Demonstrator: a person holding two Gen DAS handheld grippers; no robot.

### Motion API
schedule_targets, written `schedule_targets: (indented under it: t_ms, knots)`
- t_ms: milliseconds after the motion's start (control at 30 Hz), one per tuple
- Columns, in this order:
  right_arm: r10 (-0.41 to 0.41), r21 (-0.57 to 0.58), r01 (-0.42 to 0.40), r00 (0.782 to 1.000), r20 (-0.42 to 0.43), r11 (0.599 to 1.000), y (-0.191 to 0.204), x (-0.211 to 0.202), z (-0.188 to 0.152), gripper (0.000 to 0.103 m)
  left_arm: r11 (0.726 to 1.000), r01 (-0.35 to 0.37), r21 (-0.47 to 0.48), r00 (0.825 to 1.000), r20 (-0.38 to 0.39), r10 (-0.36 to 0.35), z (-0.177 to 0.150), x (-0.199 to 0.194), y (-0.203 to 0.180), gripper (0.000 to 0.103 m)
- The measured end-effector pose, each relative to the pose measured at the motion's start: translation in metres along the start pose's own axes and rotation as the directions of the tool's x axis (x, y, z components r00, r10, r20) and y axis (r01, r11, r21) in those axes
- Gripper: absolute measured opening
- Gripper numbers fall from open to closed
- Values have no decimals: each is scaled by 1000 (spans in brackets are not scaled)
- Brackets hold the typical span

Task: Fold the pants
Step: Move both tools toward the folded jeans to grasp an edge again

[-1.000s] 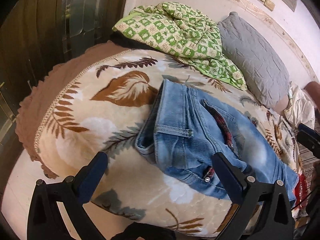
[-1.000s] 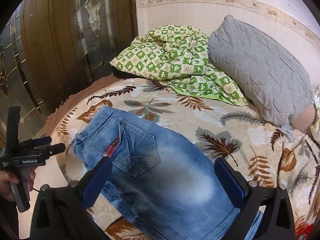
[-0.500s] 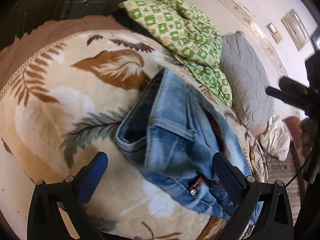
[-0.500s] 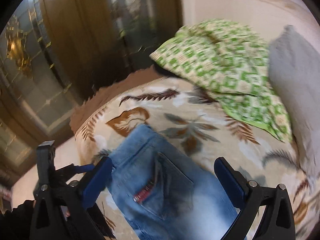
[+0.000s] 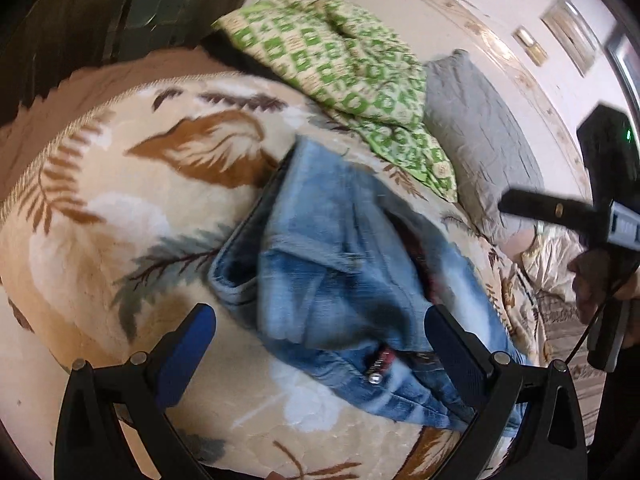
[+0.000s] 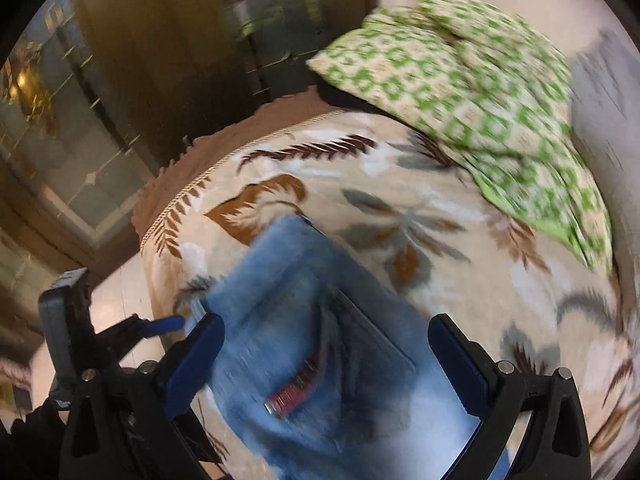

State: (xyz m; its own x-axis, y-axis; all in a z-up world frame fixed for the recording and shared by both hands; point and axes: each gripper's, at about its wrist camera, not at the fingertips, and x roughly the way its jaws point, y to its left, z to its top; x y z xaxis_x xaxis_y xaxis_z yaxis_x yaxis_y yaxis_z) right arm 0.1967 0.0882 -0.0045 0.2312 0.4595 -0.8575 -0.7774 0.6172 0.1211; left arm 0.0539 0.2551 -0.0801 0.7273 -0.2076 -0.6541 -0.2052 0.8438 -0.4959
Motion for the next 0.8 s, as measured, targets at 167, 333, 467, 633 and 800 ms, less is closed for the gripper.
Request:
schedule_targets:
  t_ms: [167, 333, 467, 633, 800]
  knots:
    - [-83, 159, 71, 994, 72, 985, -43, -46, -60, 103, 978, -23, 205, 999, 43, 15, 3, -13, -58, 103]
    - [-241, 388, 167, 959, 151, 906, -76, -106, -148, 103, 878, 30, 477, 999, 5, -37, -3, -2, -137, 103]
    - [-367, 569, 227, 919, 143, 790, -95, -143, -228, 103, 754, 148, 640, 989, -104, -106, -15, 21, -205, 103]
    - [-472, 750, 262, 878, 75, 608, -104, -175, -327, 103, 536, 303, 788, 953, -264, -151, -46, 55, -288, 103]
    - [-504, 859, 224, 862, 46, 461, -100, -191, -391, 103, 352, 458, 816, 889, -427, -167, -72, 80, -353, 103]
